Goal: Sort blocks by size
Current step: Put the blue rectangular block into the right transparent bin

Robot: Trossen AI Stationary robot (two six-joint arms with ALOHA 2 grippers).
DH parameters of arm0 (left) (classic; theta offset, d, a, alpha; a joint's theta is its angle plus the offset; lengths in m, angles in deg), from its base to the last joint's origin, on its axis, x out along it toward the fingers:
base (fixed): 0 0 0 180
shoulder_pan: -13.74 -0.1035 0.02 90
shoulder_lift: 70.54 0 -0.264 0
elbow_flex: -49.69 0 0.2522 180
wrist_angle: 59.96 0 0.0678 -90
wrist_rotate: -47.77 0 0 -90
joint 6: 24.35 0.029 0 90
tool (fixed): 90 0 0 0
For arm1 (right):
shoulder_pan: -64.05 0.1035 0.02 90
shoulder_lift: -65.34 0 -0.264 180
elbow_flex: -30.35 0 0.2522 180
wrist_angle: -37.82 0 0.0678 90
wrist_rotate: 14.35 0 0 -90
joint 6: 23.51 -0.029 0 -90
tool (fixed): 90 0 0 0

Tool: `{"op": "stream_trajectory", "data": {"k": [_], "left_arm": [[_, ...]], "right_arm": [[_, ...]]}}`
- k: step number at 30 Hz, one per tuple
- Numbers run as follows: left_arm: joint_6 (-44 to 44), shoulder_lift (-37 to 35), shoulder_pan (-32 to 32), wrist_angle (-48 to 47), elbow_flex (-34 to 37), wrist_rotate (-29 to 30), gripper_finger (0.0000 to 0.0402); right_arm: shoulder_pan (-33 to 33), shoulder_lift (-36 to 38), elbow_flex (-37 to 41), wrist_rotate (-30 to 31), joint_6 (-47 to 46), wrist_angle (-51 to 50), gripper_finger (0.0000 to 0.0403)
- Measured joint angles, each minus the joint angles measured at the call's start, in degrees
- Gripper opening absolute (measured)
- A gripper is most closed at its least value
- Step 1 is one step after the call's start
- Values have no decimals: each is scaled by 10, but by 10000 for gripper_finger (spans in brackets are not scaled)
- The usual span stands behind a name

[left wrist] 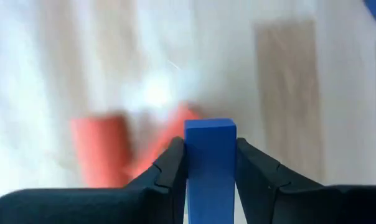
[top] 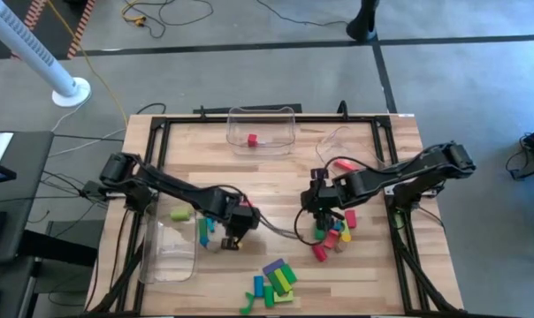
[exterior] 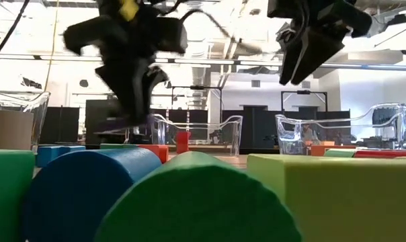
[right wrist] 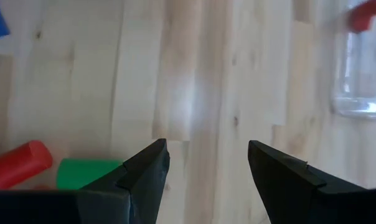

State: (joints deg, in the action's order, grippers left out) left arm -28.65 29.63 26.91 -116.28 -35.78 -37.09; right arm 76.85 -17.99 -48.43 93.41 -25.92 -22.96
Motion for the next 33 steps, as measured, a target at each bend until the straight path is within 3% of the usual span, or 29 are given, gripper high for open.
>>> {"op": "stream_trajectory", "data": {"k": [6,18,26,33], "left_arm": [[43,-34,-29,-30,-37,28,99],[84,-137,-60,-21,-38,61,99],[137,-221,-68,39,-38,62,99],[206,-283,-68,153,-38,51,99]], "right_arm": [[12,54,0,44,-25,-23,255],[44,160,0,157,-27,-19,255],[52,181,0,161,-9,32,255],[72,157,0,160,63,148,255]]}}
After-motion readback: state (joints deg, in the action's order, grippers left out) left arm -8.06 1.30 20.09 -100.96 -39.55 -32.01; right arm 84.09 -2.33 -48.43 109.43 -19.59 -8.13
